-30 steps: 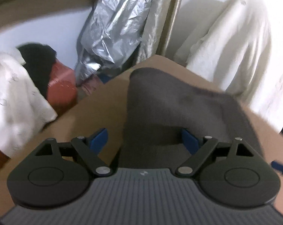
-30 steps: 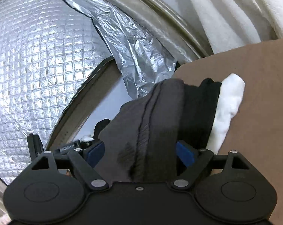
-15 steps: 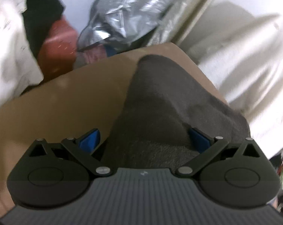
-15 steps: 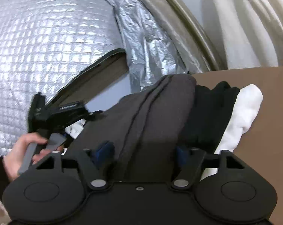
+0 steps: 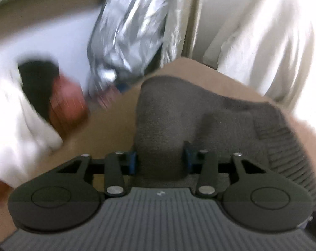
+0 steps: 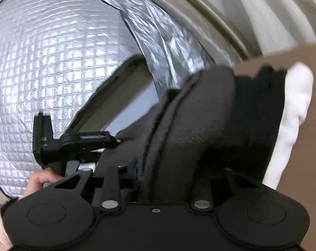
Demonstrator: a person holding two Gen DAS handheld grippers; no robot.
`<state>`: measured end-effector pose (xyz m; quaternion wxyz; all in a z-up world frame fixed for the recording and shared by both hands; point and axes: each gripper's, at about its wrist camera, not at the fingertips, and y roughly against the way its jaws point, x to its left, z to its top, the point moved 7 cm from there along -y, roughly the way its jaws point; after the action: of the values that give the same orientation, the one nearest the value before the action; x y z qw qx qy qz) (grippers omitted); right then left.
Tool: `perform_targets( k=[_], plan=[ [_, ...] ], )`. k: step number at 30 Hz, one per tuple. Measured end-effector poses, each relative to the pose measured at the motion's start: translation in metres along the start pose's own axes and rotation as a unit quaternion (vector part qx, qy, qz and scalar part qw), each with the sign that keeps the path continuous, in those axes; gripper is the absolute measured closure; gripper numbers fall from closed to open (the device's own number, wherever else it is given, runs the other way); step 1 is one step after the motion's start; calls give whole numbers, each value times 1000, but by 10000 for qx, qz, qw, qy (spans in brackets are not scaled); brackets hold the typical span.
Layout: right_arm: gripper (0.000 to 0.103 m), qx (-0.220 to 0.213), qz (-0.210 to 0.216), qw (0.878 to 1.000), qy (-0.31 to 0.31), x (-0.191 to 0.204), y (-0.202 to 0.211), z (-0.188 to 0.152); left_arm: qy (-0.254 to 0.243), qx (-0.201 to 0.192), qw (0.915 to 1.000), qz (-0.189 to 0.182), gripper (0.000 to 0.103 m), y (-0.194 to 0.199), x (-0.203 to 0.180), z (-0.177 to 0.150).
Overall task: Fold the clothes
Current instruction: 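Lower the sweater onto the black and white clothes stack and open both grippers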
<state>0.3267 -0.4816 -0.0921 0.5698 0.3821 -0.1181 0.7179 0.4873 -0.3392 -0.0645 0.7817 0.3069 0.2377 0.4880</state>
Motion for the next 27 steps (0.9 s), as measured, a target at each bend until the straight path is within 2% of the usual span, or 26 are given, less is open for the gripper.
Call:
perform_targets(
  k=[2, 4, 7, 8, 9, 11, 13, 14, 15, 16, 17, 20, 22, 23, 24, 25, 27],
  plan=[
    [68, -280, -20, 9989, 373, 25, 10, 7, -168, -296, 9994, 32, 70, 15, -18, 18],
    [69, -561, -39, 9957, 743, 51, 19, 14, -357, -704, 9968, -93, 70, 32, -35, 43],
    [67, -1124, 5, 9915, 658, 63, 38, 26, -637, -932, 9935, -135, 63, 40, -55, 65],
    [61, -1087, -249, 9922, 554, 55, 36, 25, -770, -907, 9928, -102, 52, 38, -60, 70],
    [58, -1046, -504, 9922, 449, 47, 34, 25, -995, -673, 9927, 72, 40, 26, -62, 68],
    [30, -343, -1595, 9866, -5, 3, 13, 8, -1439, -456, 9854, 786, 25, 7, -58, 52],
    [30, -395, -1491, 9872, -403, -18, 18, -7, -1852, -414, 9703, 1502, 25, -3, -51, 32],
    [29, -422, -1436, 9869, -601, -29, 21, -14, -2054, -538, 9635, 1627, 25, 2, -45, 18],
    [28, -531, -1119, 9903, -624, -30, 32, -19, -2256, -662, 9561, 1752, 24, 6, -39, 4],
    [23, -639, -801, 9926, -648, -30, 45, -25, -2455, -786, 9478, 1875, 24, 11, -33, -10],
    [16, -551, -550, 9928, -914, -33, 55, -33, -2553, -875, 9437, 1912, 24, 16, -26, -23],
    [16, -215, -51, 9886, -1488, -35, 66, -59, -2078, -845, 9625, 1522, 23, 39, 4, -52],
    [16, -90, 279, 9848, -1709, -29, 69, -77, -1873, -731, 9686, 1462, 19, 43, 20, -65],
    [21, -32, 458, 9848, -1674, -20, 66, -83, -1807, -599, 9712, 1433, 19, 39, 26, -68],
    [33, 25, 637, 9845, -1637, -11, 63, -89, -1740, -493, 9732, 1418, 19, 36, 32, -71],
    [58, 65, 642, 9873, -1455, -6, 60, -90, -1670, -442, 9745, 1434, 19, 36, 35, -72],
    [61, -87, 644, 9947, -791, 19, 67, -87, -1635, -411, 9756, 1408, 23, 42, 37, -72]
  ],
)
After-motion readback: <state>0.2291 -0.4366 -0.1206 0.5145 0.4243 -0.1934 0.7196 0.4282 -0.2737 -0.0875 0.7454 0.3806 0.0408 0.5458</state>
